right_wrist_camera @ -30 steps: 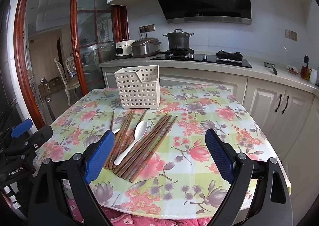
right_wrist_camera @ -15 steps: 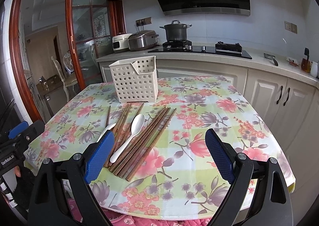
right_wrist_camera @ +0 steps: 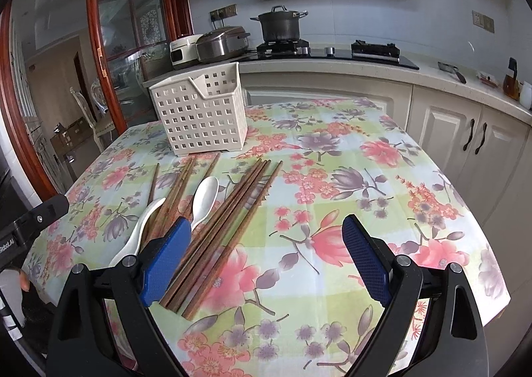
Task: Organize utensils
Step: 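Close the left gripper on a wooden chopstick while the right gripper grasps another chopstick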
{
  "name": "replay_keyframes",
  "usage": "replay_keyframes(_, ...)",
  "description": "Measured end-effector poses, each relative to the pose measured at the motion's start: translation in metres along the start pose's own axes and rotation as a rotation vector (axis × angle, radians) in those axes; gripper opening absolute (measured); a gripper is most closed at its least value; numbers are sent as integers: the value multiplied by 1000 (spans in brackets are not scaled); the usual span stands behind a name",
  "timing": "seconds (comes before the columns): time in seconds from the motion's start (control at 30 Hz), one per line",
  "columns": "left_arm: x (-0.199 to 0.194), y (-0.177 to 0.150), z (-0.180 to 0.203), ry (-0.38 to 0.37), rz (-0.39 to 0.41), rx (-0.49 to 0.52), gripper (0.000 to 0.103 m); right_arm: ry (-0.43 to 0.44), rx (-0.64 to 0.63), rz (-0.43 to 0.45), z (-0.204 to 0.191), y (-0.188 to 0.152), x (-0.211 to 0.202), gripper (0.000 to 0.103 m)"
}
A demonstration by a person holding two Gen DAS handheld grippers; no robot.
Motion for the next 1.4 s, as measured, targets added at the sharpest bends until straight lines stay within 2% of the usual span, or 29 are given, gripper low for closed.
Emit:
replay_keyframes(0.1,34,16,-6,57,-83,2,98,8,34,-62,3,1,22,78)
replay_keyframes(0.27,87,34,-12,83,-201,-6,97,14,78,-140,6,5,54,61)
replay_keyframes(0.57,153,45,-18,142,-323,-41,88,7,97,-229,3,19,104,42)
replay_keyframes(0.83,192,52,-10,180,-386,-4,76,-41,81,-298,0,29,137,34)
replay_keyframes(0.9,200,53,-8,179,-403,-1,69,-58,60,-302,-3,31,141,34)
replay_keyframes(1.03,207,55,-3,184,-393,10,62,-88,-1,-300,-9,33,146,32)
replay_keyframes(1.17,212,57,6,186,-388,42,39,-101,-31,-294,-6,34,150,20)
replay_keyframes(1.23,213,56,11,188,-387,62,30,-100,-39,-295,-3,36,152,16)
replay_keyframes(1.3,213,55,16,180,-387,81,16,-95,-52,-293,-2,36,154,14)
replay_keyframes(1.37,213,53,21,169,-388,96,9,-86,-53,-293,0,38,156,13)
replay_keyframes(1.4,213,53,22,158,-388,94,8,-79,-46,-293,1,39,156,12)
Point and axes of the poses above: each gripper's, at about its wrist camera, not at the fingertips, and x roughly the way its jaws point, z to its right, y to its top, the point moved 2 cm from there along x, roughly the way its jaws point, and after that the axes turned 4 degrees about -x, right-handed, at the moved point
